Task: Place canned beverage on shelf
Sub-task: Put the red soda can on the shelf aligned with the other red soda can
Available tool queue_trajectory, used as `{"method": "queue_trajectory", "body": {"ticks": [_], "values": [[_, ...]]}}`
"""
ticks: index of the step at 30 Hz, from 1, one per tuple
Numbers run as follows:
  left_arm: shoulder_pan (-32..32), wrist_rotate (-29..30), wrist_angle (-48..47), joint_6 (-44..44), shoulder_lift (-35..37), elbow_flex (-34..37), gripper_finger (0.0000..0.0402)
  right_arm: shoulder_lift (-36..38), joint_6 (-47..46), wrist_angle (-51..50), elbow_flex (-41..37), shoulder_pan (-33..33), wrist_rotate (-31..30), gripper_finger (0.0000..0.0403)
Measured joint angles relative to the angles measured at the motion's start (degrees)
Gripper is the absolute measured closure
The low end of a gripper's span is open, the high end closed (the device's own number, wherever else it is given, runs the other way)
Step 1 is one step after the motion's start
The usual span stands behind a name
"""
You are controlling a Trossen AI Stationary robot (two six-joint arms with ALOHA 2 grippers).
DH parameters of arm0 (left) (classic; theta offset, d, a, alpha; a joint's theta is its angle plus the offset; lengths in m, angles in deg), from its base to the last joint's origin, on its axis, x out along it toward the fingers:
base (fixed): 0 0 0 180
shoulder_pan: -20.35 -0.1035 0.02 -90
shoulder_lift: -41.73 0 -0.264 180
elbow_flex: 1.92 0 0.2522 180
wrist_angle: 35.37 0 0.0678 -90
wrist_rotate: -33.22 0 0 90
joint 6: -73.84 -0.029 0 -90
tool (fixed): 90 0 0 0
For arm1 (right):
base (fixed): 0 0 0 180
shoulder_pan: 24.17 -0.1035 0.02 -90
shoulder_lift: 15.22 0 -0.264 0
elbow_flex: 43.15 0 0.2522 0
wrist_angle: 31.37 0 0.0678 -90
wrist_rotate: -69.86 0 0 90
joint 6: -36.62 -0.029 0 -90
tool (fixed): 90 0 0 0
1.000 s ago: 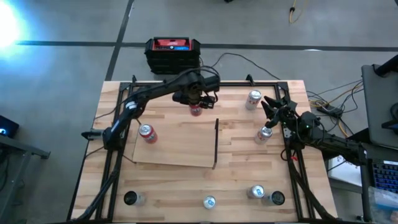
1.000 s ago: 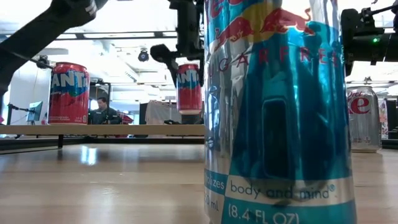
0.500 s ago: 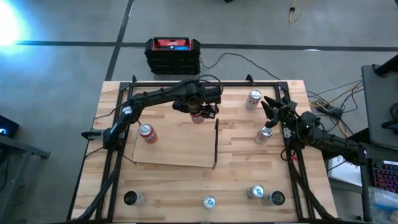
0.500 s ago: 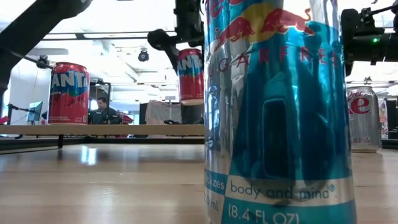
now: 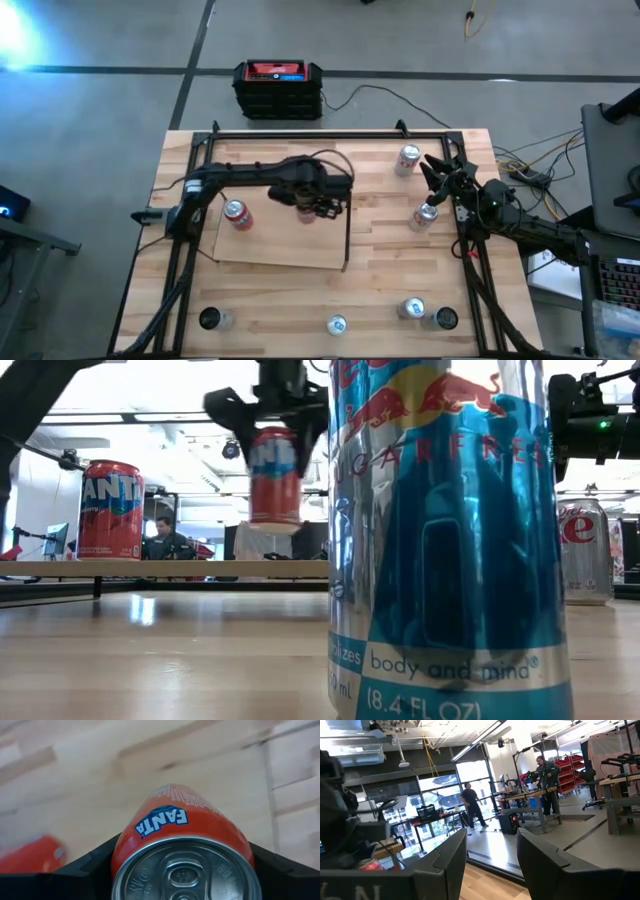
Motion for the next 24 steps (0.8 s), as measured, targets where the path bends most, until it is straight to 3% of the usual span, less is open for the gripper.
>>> {"method": "queue_trajectory", "body": {"ticks": [8, 18, 24], "values": [[5.09, -0.12, 1.11, 9.1, 8.88, 14.32, 0.0111, 0.0, 0.0, -0.01, 0.02, 0.0, 0.0, 0.0245], [10.08, -1.01, 9.48, 20.16, 20.42, 32.17, 0.011, -0.05, 0.0, 0.01, 0.02, 0.0, 0.0, 0.0245], [13.16, -2.01, 11.9, 24.93, 24.87, 37.62, 0.011, -0.09, 0.0, 0.0, 0.01, 0.0, 0.0, 0.0245]]}}
